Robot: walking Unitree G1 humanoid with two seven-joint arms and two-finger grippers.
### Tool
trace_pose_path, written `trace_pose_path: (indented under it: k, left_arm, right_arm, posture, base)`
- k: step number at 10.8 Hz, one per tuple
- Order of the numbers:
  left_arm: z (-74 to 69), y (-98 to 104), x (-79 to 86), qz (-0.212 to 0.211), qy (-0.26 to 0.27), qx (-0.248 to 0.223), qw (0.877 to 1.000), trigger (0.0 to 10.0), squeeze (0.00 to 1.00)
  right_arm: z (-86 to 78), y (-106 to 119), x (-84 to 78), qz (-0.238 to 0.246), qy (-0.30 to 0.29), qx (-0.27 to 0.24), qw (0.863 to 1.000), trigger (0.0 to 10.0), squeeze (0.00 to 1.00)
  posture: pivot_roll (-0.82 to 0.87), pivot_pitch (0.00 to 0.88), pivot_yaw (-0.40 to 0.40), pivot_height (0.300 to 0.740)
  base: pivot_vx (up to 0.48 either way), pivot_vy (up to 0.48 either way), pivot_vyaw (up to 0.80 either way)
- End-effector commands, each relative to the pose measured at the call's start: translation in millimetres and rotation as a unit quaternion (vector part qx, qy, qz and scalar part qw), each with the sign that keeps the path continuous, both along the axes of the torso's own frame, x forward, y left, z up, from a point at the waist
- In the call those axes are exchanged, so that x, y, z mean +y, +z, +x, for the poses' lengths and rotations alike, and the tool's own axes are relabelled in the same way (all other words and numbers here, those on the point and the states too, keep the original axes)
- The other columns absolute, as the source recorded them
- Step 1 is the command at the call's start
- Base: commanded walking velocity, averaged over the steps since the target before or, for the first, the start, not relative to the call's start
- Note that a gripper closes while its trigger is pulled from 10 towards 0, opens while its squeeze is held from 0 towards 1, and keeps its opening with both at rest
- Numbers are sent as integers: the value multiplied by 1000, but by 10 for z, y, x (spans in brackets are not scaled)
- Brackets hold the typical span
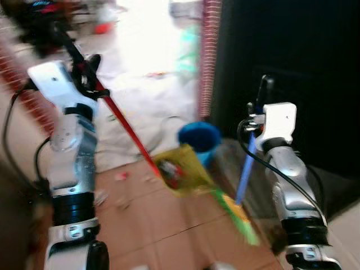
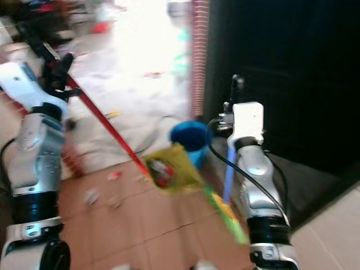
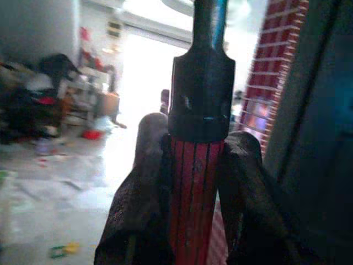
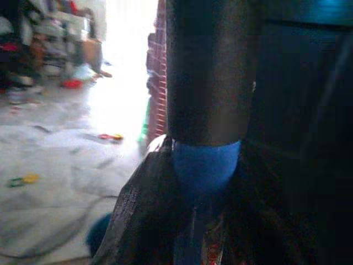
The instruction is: Sweep floor
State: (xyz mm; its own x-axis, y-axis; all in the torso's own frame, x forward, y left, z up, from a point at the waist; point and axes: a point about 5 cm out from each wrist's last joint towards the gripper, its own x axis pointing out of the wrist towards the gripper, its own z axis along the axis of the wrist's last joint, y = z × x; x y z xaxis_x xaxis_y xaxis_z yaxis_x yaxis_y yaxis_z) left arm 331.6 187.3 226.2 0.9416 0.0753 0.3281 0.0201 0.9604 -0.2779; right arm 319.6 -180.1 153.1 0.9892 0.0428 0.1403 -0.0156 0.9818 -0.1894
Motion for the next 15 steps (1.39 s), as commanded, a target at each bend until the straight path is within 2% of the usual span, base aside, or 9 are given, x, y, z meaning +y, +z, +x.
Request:
trace_pose_path:
  k: [1,5,10,15]
  left_arm:
    - [-9,203,79,-4,12,-47,999,10000,0]
    - [10,239,103,-6,16,-54,998,10000,0]
    - [11,391,138,-11,33,-82,996,10000,0]
    - [-1,500,214,41,91,-103,990,10000,0]
  right_arm:
    - [26,113,102,4,16,-27,1000,10000,0]
    - [38,101,123,5,22,-24,999,10000,0]
    - [24,43,193,7,35,-16,999,10000,0]
    - [19,13,188,9,33,-13,999,10000,0]
  posture:
    - [-105,0,79,740]
    - [-102,0,80,740]
    - [-95,0,83,740]
    - [-104,0,101,740]
  base:
    - [289,0,-531]
    - [434,0,-491]
    - [432,0,0]
    - [431,0,0]
